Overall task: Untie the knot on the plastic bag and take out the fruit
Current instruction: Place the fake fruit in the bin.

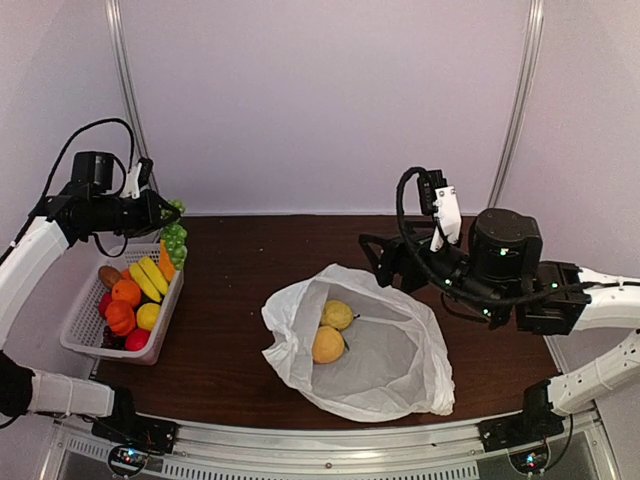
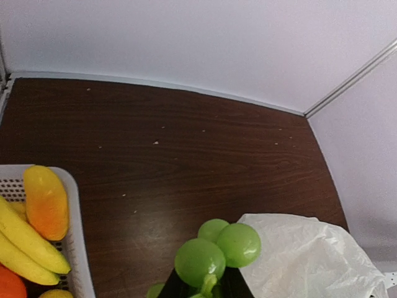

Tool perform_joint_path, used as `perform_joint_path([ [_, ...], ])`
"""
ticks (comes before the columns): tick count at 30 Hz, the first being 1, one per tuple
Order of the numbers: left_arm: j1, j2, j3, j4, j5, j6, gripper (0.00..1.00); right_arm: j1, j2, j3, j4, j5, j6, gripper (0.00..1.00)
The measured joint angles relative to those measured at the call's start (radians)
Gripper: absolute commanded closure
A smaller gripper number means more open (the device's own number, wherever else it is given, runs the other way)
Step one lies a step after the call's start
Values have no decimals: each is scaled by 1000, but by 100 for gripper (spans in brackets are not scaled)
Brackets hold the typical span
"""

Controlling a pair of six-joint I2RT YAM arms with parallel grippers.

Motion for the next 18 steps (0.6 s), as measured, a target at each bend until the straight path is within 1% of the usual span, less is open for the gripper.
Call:
perform_joint_path([
  [3, 54, 48, 20, -88, -70, 54, 100, -8, -29, -23, -20, 18, 8, 5],
  [6, 64, 86, 30, -159, -149, 85, 100, -16, -42, -31, -40, 31, 16, 5],
  [9, 64, 83, 23, -214, -211, 88, 100, -21, -49, -34, -51, 41, 24, 5],
  [18, 66, 24, -109, -348, -480, 88, 100, -33, -75, -56, -58, 56, 31, 5],
])
